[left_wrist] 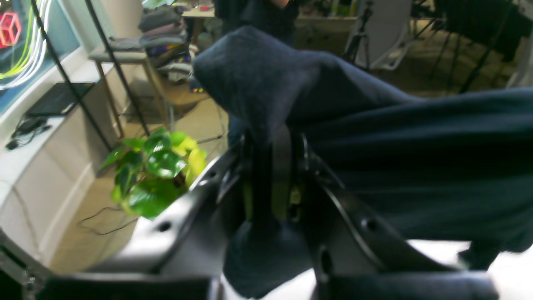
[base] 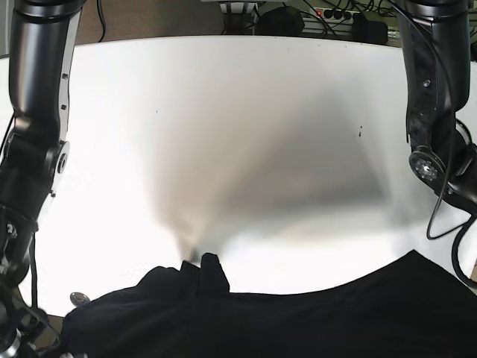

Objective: Fold the T-shirt properly
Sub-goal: 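Lift the shirt with both grippers and swing it toward the robot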

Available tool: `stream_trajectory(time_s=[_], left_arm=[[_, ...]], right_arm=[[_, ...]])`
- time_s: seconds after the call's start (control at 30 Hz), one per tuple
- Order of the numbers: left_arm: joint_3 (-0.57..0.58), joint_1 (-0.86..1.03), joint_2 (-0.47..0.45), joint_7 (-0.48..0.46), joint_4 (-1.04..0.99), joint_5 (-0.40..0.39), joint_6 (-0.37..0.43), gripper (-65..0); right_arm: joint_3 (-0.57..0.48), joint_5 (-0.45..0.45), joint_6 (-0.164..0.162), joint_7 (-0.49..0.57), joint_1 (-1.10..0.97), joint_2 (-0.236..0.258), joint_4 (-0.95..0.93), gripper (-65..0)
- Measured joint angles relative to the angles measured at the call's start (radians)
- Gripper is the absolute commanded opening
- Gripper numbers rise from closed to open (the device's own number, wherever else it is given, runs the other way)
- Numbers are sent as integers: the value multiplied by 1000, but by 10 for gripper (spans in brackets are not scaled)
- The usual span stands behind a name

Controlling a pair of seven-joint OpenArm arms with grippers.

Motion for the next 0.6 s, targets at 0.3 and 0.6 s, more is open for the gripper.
stream_trajectory(time_s=[0.3,0.6], left_arm=[[6,253,11,-15,162,-22,-24,-650],[-2,543,13,-84,219,-6,-76,-650]], right_arm=[[104,14,3,-16,-318,34,194,-629],[271,16,8,-13,-682,-47,368,-629]])
